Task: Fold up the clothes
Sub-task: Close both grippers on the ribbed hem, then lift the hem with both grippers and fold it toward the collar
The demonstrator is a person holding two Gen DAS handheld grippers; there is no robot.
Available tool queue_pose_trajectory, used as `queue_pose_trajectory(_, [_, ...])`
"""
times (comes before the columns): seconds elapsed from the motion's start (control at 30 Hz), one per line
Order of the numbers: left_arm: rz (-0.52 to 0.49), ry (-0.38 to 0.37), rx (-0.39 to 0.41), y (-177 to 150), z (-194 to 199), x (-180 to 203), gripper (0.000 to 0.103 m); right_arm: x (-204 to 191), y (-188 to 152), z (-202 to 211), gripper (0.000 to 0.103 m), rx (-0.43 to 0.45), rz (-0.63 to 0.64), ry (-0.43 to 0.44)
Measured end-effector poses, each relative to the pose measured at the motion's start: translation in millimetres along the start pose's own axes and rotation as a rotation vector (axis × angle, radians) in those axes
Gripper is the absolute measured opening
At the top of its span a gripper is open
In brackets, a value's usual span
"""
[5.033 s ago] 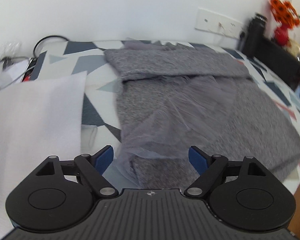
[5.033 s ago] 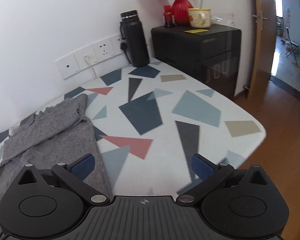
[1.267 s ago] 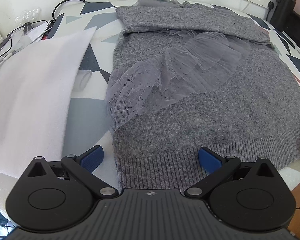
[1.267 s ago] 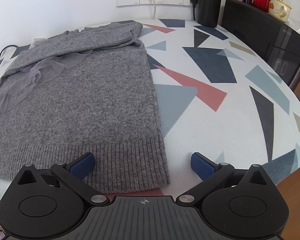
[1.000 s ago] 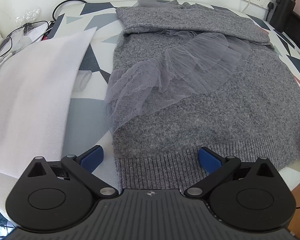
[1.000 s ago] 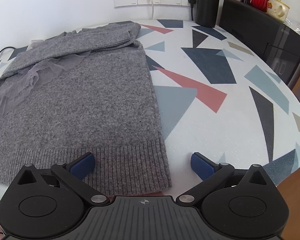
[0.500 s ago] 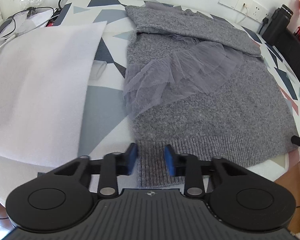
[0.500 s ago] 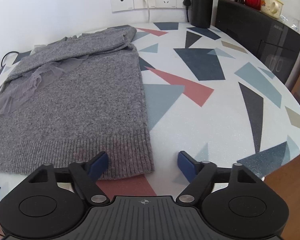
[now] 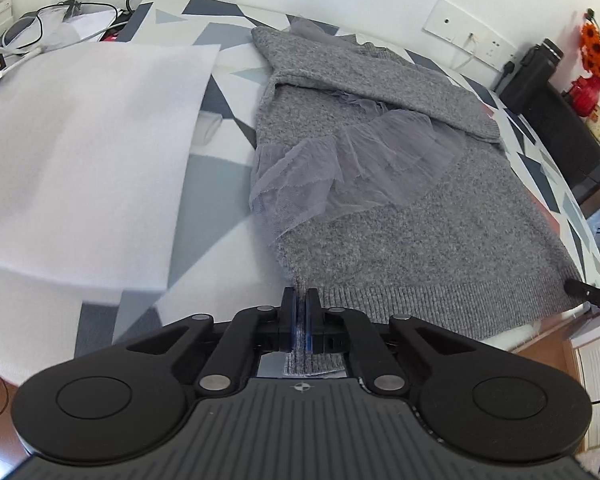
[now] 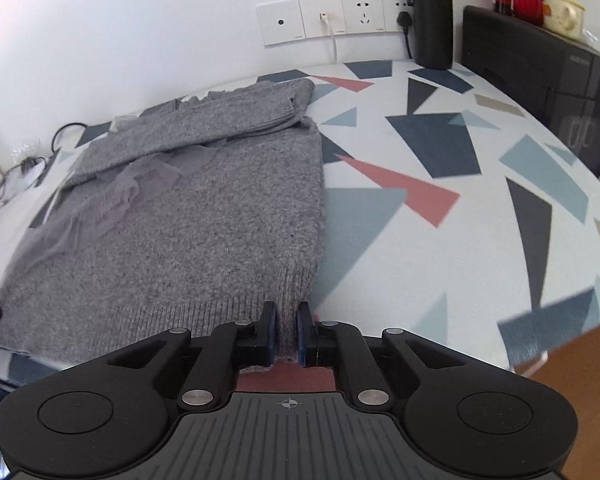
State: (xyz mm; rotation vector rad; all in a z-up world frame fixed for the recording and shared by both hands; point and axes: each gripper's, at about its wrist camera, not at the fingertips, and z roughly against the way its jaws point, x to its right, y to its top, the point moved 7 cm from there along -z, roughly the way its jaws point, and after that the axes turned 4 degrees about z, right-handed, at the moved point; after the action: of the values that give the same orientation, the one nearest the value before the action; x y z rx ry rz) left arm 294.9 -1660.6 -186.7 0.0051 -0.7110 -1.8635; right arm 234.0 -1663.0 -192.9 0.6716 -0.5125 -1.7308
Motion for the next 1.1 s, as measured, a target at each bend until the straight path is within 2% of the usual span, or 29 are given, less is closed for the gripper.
queue_pose_trajectory(0.23, [-0.036, -0.041, -0.031, -44, 31, 5, 0.004, -8, -45, 41, 0.009, -0.03, -0.011, 0.019])
queue_pose_trajectory(0.33, [-0.021, -0.058, -0.017, -48, 41, 7, 0.004, -8, -56, 53, 0.009, -0.027, -0.039, 0.016])
queue_pose_trajectory(0.43, [-0.015, -0.108, 0.043, -32, 55, 13, 0.004, -6, -49, 68, 0.008, 0.024, -0.09, 0.028])
queue_pose_trajectory(0.57, [-0.026, -0.181, 0.158, 6, 79, 28, 0.004, -8, -20, 89, 0.008, 0.127, -0.079, 0.03])
queue_pose_trajectory(0.73, [0.004, -0.195, 0.268, 57, 90, 34, 0.004, -9, 34, 99, 0.008, 0.251, -0.071, 0.054])
queue_pose_trajectory(0.93, [-0.004, -0.119, 0.383, 122, 78, 42, 0.004, -3, 108, 87, 0.008, 0.357, -0.061, 0.078])
queue_pose_trajectory(1.1, [0.001, -0.061, 0.418, 177, 47, 52, 0.004, 6, 167, 48, 0.008, 0.395, -0.062, 0.098])
